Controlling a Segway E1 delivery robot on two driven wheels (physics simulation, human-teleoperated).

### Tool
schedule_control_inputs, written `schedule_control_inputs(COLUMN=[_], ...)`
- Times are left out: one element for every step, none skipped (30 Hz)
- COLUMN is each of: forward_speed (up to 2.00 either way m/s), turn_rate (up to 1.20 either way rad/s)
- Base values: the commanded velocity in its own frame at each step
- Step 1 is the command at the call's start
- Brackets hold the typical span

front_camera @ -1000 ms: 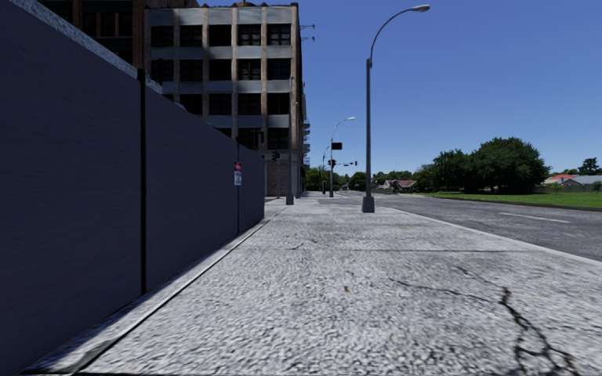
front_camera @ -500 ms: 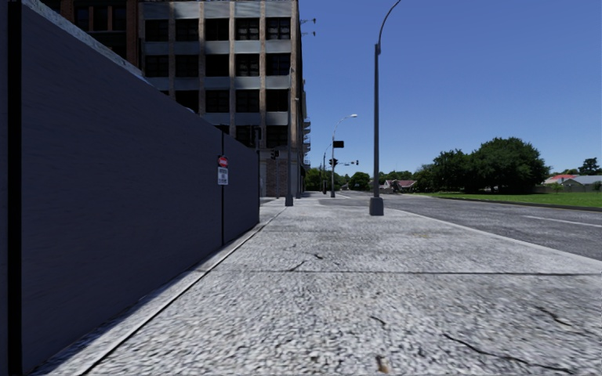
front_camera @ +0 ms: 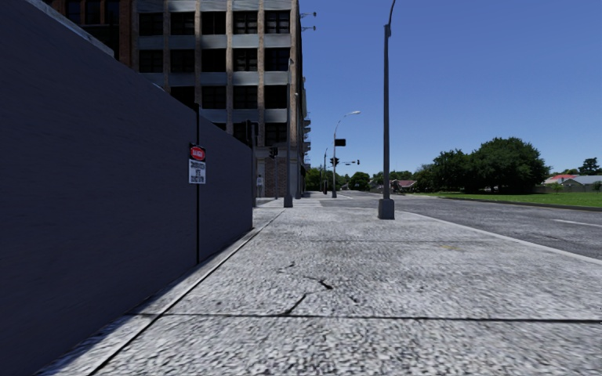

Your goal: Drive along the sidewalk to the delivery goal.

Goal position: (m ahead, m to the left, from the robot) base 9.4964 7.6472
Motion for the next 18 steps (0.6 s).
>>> schedule_control_inputs(forward_speed=[2.00,2.00,2.00,2.00,2.00,2.00,2.00,2.00,2.00,2.00,2.00,2.00,2.00,2.00,2.00,2.00,2.00,2.00], turn_rate=[0.00,0.00,0.00,0.00,0.00,0.00,0.00,0.00,0.00,0.00,0.00,0.00,0.00,0.00,0.00,0.00,0.00,0.00])
